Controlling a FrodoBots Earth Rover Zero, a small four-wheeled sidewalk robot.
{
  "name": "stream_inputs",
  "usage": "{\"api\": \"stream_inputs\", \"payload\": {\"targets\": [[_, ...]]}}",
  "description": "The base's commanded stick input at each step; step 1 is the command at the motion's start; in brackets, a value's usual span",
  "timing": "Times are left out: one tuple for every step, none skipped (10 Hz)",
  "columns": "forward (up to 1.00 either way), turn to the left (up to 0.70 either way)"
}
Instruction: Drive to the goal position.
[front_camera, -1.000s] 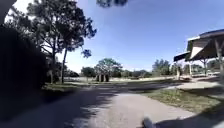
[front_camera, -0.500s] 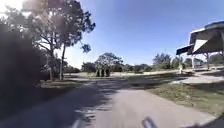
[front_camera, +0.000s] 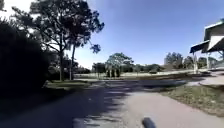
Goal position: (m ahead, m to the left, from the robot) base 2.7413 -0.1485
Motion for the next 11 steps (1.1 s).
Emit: {"api": "stream_inputs", "payload": {"targets": [[0.70, 0.00], [0.70, 0.00], [0.70, 0.00], [0.70, 0.00], [0.70, 0.00], [0.70, 0.00], [0.70, 0.00], [0.70, 0.00], [0.70, 0.00], [0.70, 0.00], [0.70, 0.00]]}}
